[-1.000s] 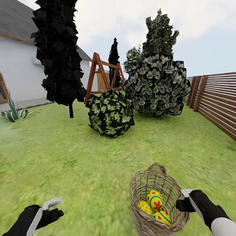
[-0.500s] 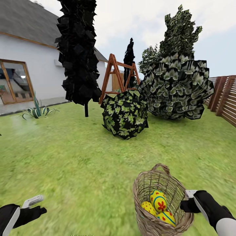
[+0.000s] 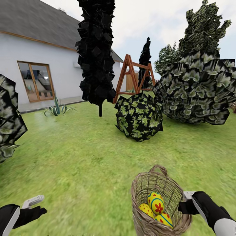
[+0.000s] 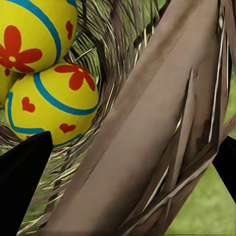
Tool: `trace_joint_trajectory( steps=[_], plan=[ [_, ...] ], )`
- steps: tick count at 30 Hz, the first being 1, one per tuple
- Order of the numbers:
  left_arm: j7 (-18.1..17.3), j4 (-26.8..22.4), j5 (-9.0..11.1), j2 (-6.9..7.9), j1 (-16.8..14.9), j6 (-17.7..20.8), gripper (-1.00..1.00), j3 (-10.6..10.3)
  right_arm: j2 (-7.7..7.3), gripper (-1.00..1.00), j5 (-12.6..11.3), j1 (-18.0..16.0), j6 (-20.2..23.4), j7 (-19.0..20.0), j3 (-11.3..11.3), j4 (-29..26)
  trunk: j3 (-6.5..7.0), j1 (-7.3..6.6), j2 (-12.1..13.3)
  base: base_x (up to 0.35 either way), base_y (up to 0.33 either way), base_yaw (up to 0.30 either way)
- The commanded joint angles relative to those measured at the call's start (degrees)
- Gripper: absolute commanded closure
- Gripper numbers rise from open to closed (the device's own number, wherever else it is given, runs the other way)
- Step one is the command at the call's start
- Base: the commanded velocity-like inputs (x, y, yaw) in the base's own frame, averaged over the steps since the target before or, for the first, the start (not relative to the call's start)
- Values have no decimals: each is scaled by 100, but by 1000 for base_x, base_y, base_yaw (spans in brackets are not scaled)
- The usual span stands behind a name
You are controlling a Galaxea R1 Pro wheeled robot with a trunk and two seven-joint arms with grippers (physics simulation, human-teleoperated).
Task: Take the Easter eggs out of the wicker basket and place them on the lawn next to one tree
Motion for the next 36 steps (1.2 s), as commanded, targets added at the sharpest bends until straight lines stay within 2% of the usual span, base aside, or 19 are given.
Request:
trace_joint_trajectory(
  steps=[1, 11, 32, 36],
  plan=[
    [-15, -1, 4, -5, -6, 30, -100, 13, -1, 100, 20, -3, 24, 33, -6, 13, 13, -23, 38, 0, 0, 289],
    [-14, -1, -2, -10, -6, 30, -100, 12, 69, 100, 22, -3, 14, 30, -4, 47, 192, -243, 439, 0, 0, 289],
    [-14, -1, 5, -7, -6, 36, -100, 12, 97, 100, 22, -3, 16, 27, -2, 55, 569, -704, 1281, 0, 0, 289],
    [-14, -1, 4, -7, -6, 39, -100, 12, 145, 100, 22, -3, 14, 21, 85, 55, 641, -792, 1442, 0, 0, 289]
  ],
)
